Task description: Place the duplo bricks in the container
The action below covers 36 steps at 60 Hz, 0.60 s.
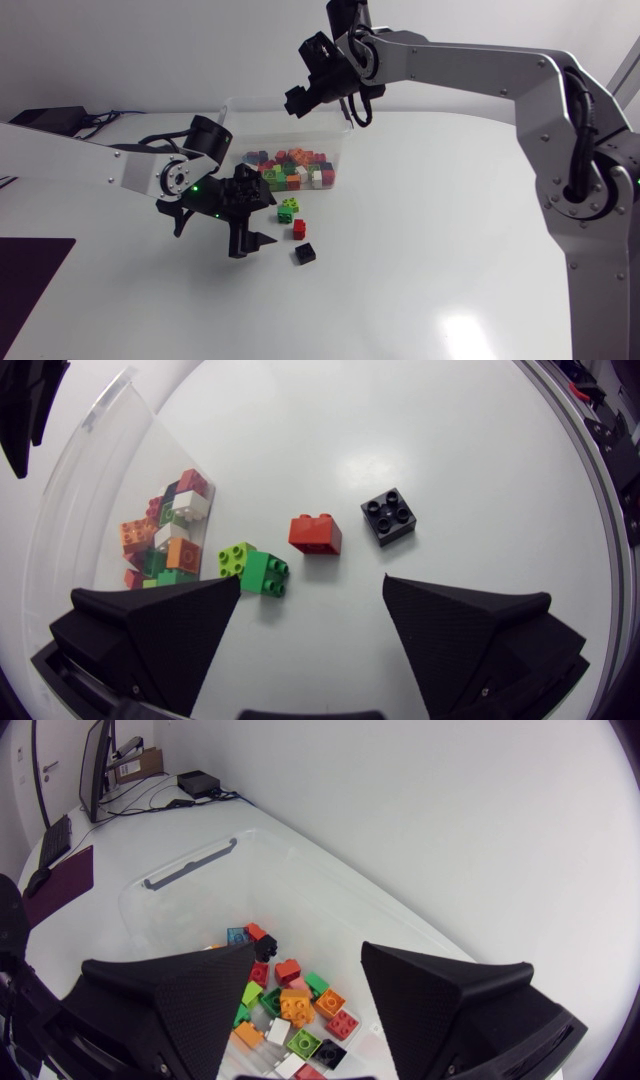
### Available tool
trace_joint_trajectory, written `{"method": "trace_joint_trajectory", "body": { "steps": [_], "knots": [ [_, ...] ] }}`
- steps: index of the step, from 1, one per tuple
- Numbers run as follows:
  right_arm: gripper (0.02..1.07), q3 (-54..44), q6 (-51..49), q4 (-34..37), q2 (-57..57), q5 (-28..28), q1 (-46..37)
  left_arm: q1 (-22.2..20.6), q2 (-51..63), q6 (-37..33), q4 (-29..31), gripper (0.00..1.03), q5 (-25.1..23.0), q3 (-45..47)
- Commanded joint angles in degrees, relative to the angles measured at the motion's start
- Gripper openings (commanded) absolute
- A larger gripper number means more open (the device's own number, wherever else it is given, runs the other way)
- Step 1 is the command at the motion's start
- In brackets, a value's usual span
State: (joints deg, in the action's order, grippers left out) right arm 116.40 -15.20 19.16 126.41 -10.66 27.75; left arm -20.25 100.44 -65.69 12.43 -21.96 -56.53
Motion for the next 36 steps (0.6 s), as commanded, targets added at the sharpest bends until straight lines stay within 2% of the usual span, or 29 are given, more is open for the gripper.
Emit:
{"method": "trace_joint_trajectory", "body": {
  "steps": [1,26,36],
  "knots": [
    [0.91,-4.8,-0.5,0.2,-4.5,0.2,0.6,-0.4,2.8,-2.4,0.2,0.99,0.2,-2.0],
    [0.91,-33.3,-4.0,-4.7,-23.1,-1.2,2.2,-0.6,12.8,-2.6,0.1,0.96,1.7,-10.8],
    [0.91,-42.0,-4.7,-7.0,-27.1,-1.6,2.2,-1.3,16.0,-2.6,0.3,0.86,2.7,-13.7]
  ]
}}
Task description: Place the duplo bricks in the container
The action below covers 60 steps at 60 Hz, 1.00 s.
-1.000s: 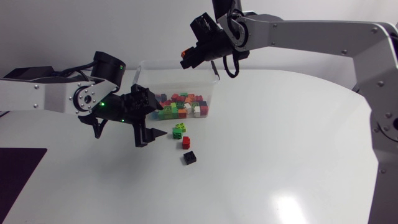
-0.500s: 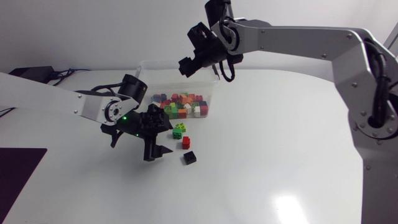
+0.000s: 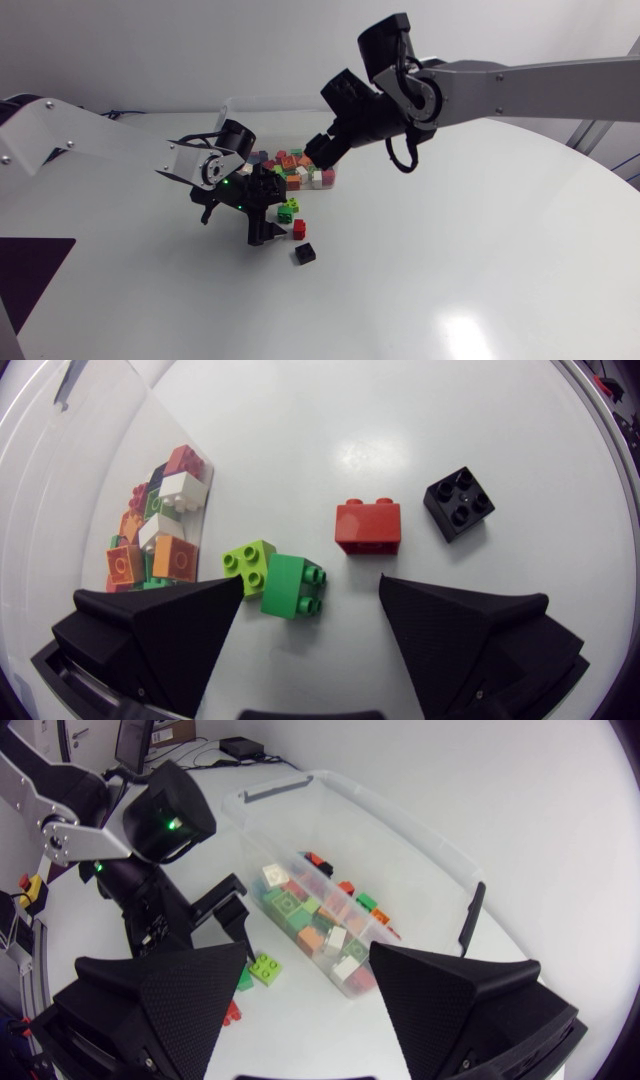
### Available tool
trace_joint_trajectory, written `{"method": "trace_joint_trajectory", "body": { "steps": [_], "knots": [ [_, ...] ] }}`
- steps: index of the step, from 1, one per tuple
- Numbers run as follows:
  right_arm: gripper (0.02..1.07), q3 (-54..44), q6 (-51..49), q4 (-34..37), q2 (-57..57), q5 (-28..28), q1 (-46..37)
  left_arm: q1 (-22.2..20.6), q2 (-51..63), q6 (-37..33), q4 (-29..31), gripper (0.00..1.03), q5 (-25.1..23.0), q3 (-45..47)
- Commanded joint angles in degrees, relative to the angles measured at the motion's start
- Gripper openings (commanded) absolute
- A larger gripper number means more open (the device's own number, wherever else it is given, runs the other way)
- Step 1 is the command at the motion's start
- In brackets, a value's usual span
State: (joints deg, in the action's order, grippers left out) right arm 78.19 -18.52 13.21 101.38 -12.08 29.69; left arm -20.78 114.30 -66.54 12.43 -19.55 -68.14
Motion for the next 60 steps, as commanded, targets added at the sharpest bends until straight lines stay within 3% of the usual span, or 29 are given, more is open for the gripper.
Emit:
{"method": "trace_joint_trajectory", "body": {
  "steps": [1,6,13,16,49,60],
  "knots": [
    [0.91,-4.5,-1.6,-1.2,-2.4,-0.2,0.3,-0.9,2.6,-1.7,0.4,0.84,0.3,-2.3],
    [0.91,-7.0,-1.7,-1.8,-3.9,-0.2,0.2,-1.3,2.9,-1.8,0.6,0.72,0.7,-2.5],
    [0.91,-10.0,-1.9,-2.1,-5.3,-0.2,0.3,-1.5,2.9,-1.8,1.1,0.40,0.7,-2.9],
    [0.91,-11.0,-1.9,-2.2,-5.6,-0.3,0.5,-1.4,3.0,-1.8,1.5,0.32,0.7,-3.1],
    [0.91,-17.4,-5.8,0.0,-4.3,-1.9,5.5,-2.3,5.8,-3.5,10.3,0.30,2.9,-4.8],
    [0.91,-16.2,-8.9,3.5,-0.4,-1.9,7.7,-1.9,2.4,-4.9,17.2,0.29,2.9,-3.9]
  ]
}}
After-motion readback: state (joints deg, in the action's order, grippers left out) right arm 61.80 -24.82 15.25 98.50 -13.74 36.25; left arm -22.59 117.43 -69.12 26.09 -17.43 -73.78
